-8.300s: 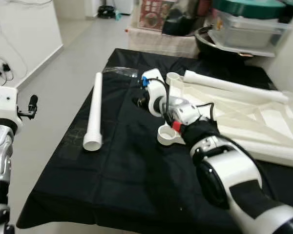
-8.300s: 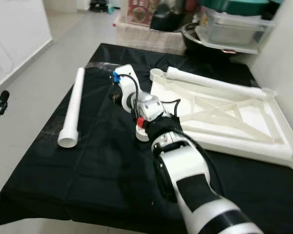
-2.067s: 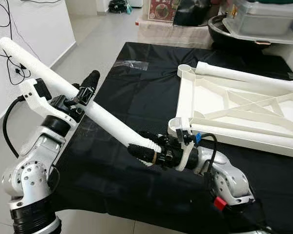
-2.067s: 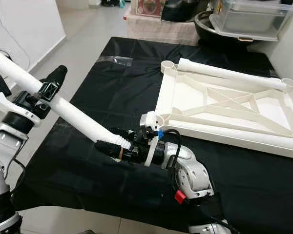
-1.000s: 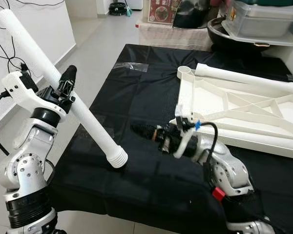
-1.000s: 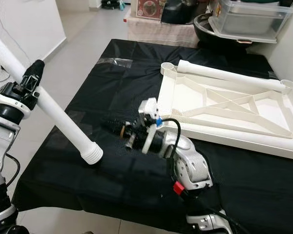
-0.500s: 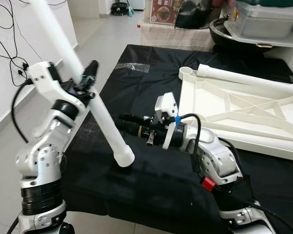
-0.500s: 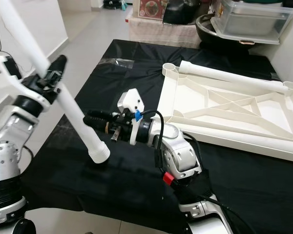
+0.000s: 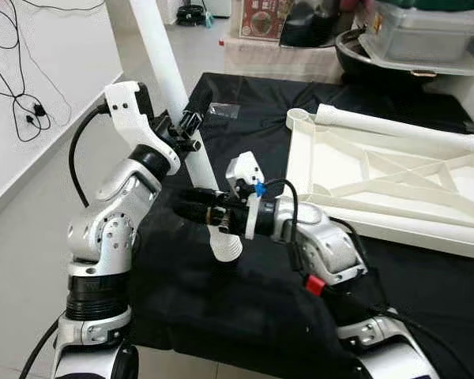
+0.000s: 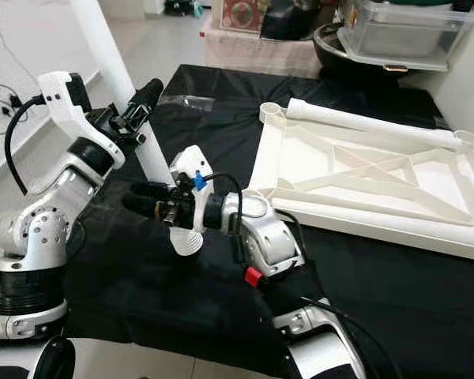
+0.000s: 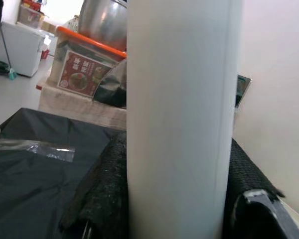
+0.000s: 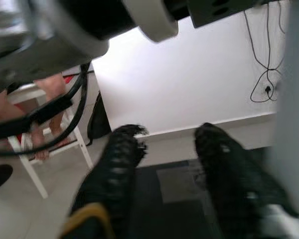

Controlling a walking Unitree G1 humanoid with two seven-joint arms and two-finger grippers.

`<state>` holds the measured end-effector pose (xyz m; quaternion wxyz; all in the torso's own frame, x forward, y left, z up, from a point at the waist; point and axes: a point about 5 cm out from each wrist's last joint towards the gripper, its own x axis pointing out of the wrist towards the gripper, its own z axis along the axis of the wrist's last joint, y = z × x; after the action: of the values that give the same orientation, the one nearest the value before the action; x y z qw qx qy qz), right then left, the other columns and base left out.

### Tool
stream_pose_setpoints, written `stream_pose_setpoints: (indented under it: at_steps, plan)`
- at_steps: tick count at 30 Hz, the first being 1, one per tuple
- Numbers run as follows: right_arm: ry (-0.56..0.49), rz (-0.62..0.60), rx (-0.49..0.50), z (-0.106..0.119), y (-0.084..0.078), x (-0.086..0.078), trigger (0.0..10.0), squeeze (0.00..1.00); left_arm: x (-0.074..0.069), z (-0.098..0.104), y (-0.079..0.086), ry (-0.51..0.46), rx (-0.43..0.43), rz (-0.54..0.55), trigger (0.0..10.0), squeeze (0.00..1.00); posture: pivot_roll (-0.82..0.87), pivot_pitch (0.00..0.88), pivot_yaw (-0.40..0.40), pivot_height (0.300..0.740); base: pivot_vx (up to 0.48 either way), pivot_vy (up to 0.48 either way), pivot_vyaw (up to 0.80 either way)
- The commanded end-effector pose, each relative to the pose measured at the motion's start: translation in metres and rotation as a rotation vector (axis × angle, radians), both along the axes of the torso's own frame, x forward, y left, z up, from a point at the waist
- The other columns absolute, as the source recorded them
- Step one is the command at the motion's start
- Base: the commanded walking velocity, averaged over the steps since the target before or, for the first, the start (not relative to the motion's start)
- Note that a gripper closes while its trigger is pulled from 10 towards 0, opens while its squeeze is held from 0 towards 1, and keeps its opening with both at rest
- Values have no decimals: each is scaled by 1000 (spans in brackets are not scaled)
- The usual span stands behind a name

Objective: Building children table

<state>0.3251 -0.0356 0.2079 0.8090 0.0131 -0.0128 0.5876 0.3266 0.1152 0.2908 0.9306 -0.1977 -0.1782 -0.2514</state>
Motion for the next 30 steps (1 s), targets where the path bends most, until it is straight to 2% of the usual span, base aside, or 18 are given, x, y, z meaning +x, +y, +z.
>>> stream_pose_setpoints:
  at_steps: [1,3,4,5,7,10,11,14,16,18,27,30]
  plan:
    - [-5,-33,2,1,0,4,10000,1000,-2,2,-10,-19,9,-45,0,0,81,48,-11,740,0,0,0]
    - [0,-71,15,3,-4,8,10000,1000,-2,1,-11,-25,31,-43,0,0,81,49,-10,740,0,0,0]
    - [6,-75,21,6,-7,9,10000,290,-2,0,-10,-25,38,-42,0,0,79,50,-10,740,0,0,0]
    - [11,-73,24,7,-9,10,10000,0,-2,-1,-10,-26,42,-41,0,0,79,50,-10,740,0,0,0]
    - [8,-69,23,8,-13,11,10000,0,-2,-1,-8,-27,52,-35,0,0,80,52,-10,740,0,0,0]
    - [-8,-96,6,14,-34,21,10000,0,-1,1,-2,-44,90,-17,0,0,84,59,-12,740,0,0,0]
    - [-8,-96,6,14,-34,21,10000,0,-1,1,-2,-44,90,-17,0,0,84,59,-12,740,0,0,0]
    - [-20,-41,-13,20,-53,20,10000,0,3,0,7,-55,141,25,0,0,82,62,-17,740,0,0,0]
    - [-30,-34,-28,21,-56,20,10000,0,4,1,9,-58,147,33,0,0,81,63,-17,740,0,0,0]
    - [-63,-77,-61,21,-64,25,10000,0,7,2,12,-60,158,47,0,0,80,66,-14,740,0,0,0]
    - [-116,-143,-59,25,-68,32,10000,0,9,8,13,-77,175,60,0,0,84,70,-13,740,0,0,0]
    - [-133,-129,-27,25,-53,29,10000,0,14,18,11,-64,136,57,0,0,89,72,-14,740,0,0,0]
